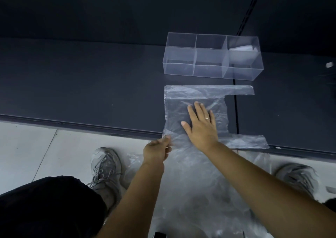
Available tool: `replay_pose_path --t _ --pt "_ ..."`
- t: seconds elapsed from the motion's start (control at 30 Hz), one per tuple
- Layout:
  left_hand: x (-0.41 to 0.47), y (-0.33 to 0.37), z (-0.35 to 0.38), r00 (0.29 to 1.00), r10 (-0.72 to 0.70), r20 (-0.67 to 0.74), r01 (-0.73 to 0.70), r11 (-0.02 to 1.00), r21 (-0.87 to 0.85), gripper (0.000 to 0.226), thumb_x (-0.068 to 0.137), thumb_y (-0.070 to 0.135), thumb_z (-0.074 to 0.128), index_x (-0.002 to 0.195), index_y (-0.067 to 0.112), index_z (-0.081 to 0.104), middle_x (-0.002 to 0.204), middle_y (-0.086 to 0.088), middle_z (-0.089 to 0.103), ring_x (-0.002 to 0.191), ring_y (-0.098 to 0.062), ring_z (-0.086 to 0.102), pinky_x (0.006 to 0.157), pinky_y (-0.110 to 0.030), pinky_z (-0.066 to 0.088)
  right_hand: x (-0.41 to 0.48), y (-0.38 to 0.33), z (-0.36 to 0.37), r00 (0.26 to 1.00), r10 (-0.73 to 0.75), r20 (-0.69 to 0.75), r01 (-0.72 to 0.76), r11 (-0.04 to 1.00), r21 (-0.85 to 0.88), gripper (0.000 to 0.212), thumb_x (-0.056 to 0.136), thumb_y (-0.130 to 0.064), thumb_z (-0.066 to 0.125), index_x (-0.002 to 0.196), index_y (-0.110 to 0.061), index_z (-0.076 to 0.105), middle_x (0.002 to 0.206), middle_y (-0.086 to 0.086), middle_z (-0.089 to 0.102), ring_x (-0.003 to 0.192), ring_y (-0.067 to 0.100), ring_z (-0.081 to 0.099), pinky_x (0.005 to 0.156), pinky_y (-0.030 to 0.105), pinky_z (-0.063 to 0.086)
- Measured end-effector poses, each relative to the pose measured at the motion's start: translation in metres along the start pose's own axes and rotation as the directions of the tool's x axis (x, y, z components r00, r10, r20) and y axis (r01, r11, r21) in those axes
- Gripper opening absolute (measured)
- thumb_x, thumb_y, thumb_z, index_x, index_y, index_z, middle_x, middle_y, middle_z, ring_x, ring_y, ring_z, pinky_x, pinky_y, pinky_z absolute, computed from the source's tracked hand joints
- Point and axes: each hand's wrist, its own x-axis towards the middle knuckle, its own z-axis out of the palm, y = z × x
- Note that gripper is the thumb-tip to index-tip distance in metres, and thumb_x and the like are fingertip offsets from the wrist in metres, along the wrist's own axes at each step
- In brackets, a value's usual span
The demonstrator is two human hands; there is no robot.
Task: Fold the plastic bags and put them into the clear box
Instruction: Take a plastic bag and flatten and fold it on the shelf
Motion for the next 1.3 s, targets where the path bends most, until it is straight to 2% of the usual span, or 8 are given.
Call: replay_pose_path --t 0.13,0.2,0.3,0.57,0.83,0.97,1.1,1.3 --pt "-0.008 -0.007 0.009 0.915 0.237 -0.328 -0.29 0.949 -0.125 0.016 0.083 0.001 0.067 0.076 0.011 0.057 0.073 -0.005 0.06 0.069 -0.018 0.056 0.073 -0.026 0.046 0.001 0.017 0.0 0.999 0.036 -0.024 -0.037 0.998 -0.051 0.065 0.098 -0.056 0.017 0.154 -0.024 0.002 0.162 0.003 -0.005 0.148 0.02 -0.01 0.117 0.042 -0.013" --pt "-0.009 -0.002 0.013 0.745 0.53 -0.405 -0.524 0.841 0.136 0.012 0.084 -0.005 0.059 0.09 0.006 0.061 0.09 -0.01 0.059 0.08 -0.019 0.056 0.083 -0.029 0.047 0.002 0.015 -0.004 0.999 0.035 -0.037 -0.036 0.999 -0.028 0.064 0.099 -0.053 0.02 0.154 -0.022 0.006 0.162 0.004 -0.003 0.148 0.021 -0.009 0.117 0.042 -0.012" --pt "0.004 0.021 0.03 0.457 0.887 -0.067 -0.763 0.43 0.483 0.034 0.089 -0.007 0.046 0.119 0.002 0.06 0.122 -0.013 0.055 0.11 -0.021 0.054 0.101 -0.028 0.04 0.009 -0.003 -0.01 0.994 -0.008 -0.105 0.013 0.999 0.049 0.057 0.103 -0.04 0.022 0.153 -0.016 0.013 0.162 0.006 0.004 0.149 0.02 -0.004 0.118 0.038 -0.01" --pt "0.086 0.053 0.044 0.543 0.645 0.537 -0.527 -0.236 0.816 0.072 0.093 0.058 0.0 0.153 0.019 -0.003 0.161 0.003 -0.008 0.146 -0.011 -0.012 0.117 -0.038 -0.013 0.024 0.007 -0.002 0.999 0.029 -0.043 -0.028 0.999 0.034 0.062 0.101 -0.049 0.02 0.154 -0.02 0.005 0.162 0.002 -0.003 0.148 0.016 -0.008 0.119 0.038 -0.012" --pt "0.09 0.056 0.039 0.514 0.662 0.546 -0.599 -0.178 0.78 0.081 0.084 0.066 -0.009 0.152 0.023 -0.003 0.16 0.006 -0.01 0.145 -0.009 -0.015 0.115 -0.038 -0.017 0.011 0.085 -0.021 0.935 0.34 -0.105 -0.349 0.933 -0.087 0.067 0.099 -0.051 0.016 0.154 -0.015 0.002 0.162 0.006 -0.004 0.148 0.021 -0.008 0.119 0.043 -0.011" --pt "0.088 0.074 0.051 0.405 0.719 0.565 -0.651 -0.206 0.73 0.067 0.095 0.049 0.0 0.152 0.014 0.006 0.161 0.0 -0.001 0.146 -0.011 -0.009 0.116 -0.031 -0.016 0.04 0.044 -0.028 0.969 0.151 -0.197 -0.146 0.989 0.037 0.06 0.102 -0.037 0.027 0.153 -0.012 0.011 0.162 0.007 0.003 0.149 0.022 -0.003 0.119 0.039 -0.008" --pt "0.103 0.079 0.061 0.49 0.641 0.591 -0.538 -0.311 0.783 0.064 0.1 0.047 0.009 0.152 0.013 -0.005 0.161 -0.003 -0.01 0.147 -0.014 -0.012 0.118 -0.035 -0.013 0.07 0.011 -0.017 0.999 -0.027 -0.046 0.029 0.998 0.051 0.061 0.102 -0.043 0.023 0.154 -0.016 0.003 0.162 0.004 -0.004 0.148 0.017 -0.009 0.117 0.034 -0.013" --pt "0.113 0.076 0.06 0.506 0.64 0.578 -0.487 -0.34 0.804 0.075 0.091 0.057 -0.003 0.152 0.014 -0.01 0.16 -0.002 -0.013 0.146 -0.013 -0.015 0.115 -0.034 -0.017 0.059 0.101 -0.022 0.967 0.239 -0.085 -0.243 0.969 -0.035 0.071 0.097 -0.057 0.011 0.154 -0.017 -0.004 0.161 0.002 -0.011 0.147 0.017 -0.014 0.118 0.039 -0.011"
